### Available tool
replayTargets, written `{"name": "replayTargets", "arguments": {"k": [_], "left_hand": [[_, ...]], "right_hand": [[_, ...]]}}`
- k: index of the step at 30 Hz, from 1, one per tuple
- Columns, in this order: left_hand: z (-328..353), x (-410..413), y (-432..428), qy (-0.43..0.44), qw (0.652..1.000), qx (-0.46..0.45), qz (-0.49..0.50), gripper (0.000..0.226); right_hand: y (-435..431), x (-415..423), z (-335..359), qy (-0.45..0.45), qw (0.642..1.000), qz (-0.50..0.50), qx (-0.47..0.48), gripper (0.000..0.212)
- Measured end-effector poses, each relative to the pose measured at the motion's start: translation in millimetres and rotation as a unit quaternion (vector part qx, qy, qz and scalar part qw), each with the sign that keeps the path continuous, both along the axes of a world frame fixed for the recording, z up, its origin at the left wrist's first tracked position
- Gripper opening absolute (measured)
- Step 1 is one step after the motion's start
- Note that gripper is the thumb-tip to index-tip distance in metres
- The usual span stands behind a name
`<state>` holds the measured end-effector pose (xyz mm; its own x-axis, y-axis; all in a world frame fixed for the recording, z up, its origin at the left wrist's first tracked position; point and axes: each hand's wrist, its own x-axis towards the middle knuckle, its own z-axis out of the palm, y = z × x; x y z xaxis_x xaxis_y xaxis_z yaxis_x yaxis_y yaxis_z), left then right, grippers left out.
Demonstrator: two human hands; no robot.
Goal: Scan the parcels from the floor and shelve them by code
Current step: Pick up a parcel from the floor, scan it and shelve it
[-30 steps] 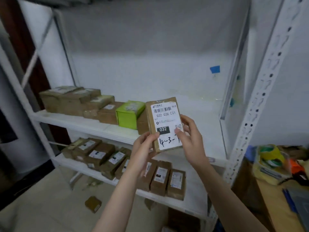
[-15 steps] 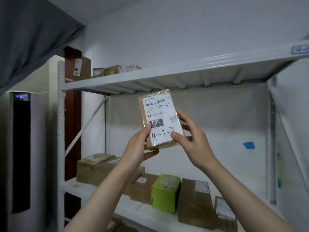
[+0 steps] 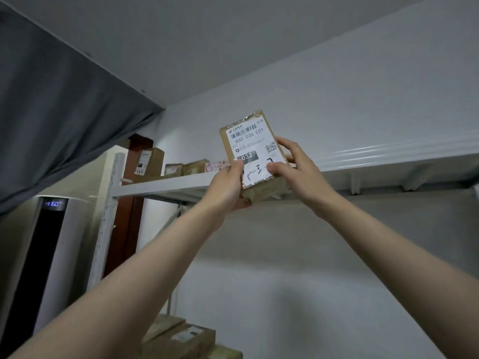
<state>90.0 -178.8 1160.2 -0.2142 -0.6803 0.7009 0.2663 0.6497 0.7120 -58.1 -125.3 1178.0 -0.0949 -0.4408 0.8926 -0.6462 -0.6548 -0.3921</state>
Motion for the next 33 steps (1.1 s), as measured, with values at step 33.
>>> {"name": "replayTargets", "arguments": {"k": [33], "left_hand": [[161.4, -77.5, -314.5, -0.089, 0.960, -0.233, 0.130, 0.024]], "right_hand": [[-249.8, -14.4, 139.2, 0.061, 0.869, -0.491, -0.007, 0.050]]}}
